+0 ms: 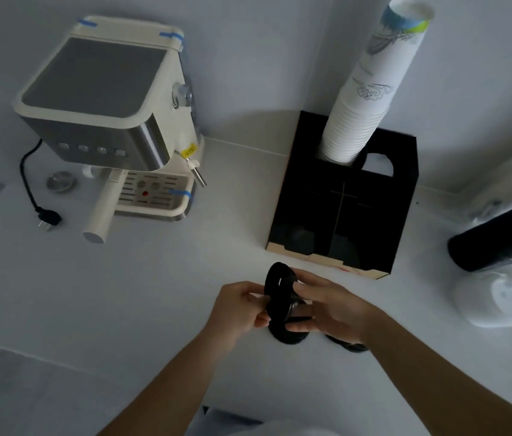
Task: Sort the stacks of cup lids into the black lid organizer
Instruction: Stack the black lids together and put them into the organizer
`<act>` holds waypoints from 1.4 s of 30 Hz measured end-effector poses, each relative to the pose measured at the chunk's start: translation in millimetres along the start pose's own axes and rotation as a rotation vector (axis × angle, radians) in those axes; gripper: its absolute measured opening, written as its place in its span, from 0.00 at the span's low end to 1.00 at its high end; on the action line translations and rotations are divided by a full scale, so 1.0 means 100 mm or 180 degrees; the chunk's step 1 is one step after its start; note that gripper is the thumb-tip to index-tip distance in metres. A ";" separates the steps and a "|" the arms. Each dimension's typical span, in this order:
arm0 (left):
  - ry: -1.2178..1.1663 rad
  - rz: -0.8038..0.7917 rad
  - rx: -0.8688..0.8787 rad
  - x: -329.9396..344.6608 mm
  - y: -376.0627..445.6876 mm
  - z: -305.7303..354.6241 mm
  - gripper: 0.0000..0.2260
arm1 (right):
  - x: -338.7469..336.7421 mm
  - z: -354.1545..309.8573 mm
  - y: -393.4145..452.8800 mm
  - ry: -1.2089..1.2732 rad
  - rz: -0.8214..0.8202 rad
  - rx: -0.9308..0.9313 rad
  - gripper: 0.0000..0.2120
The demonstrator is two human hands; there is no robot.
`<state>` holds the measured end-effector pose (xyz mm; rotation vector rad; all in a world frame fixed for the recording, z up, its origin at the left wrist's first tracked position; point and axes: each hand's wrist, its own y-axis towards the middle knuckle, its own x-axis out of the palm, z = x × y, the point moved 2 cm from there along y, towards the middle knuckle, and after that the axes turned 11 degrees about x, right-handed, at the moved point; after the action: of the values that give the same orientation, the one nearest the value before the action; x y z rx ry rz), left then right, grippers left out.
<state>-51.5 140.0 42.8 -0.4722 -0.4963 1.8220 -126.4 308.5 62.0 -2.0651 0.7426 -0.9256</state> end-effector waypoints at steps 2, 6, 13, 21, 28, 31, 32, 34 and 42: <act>0.0035 -0.0112 -0.0005 0.13 -0.03 0.00 0.05 | -0.10 0.08 -0.05 0.0109 -0.0081 -0.0038 0.40; 0.0070 -0.0260 0.0006 0.31 -0.09 -0.03 0.07 | -0.23 0.20 -0.12 0.0249 -0.0081 -0.0124 0.40; -0.0074 -0.0177 0.0086 0.37 -0.17 -0.05 0.07 | -0.25 0.29 -0.28 -0.0315 0.0695 -0.0286 0.25; 0.0501 -0.0245 0.0438 0.29 -0.36 -0.08 0.09 | -0.06 0.54 -0.28 -0.2828 0.2092 -0.0500 0.37; 0.1332 0.0075 0.0692 0.29 -0.34 -0.30 0.16 | 0.11 0.67 -0.17 -0.3094 0.2445 -0.0341 0.39; 0.1413 0.0127 0.0743 0.28 -0.30 -0.33 0.18 | 0.15 0.68 -0.09 -0.2967 0.2436 -0.0306 0.39; 0.1431 0.0141 0.0753 0.28 -0.27 -0.34 0.18 | 0.15 0.68 -0.06 -0.2905 0.2435 -0.0299 0.39; 0.1445 0.0162 0.0757 0.28 -0.20 -0.35 0.16 | 0.15 0.67 -0.04 -0.2742 0.2462 -0.0326 0.37; 0.1621 0.0154 0.0849 0.29 0.06 -0.42 0.16 | 0.12 0.70 -0.02 -0.2098 0.2480 -0.0559 0.31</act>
<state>-41.4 170.8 2.6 -0.7361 0.1059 1.6984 -63.8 328.2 35.8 -1.7972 1.1341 0.2500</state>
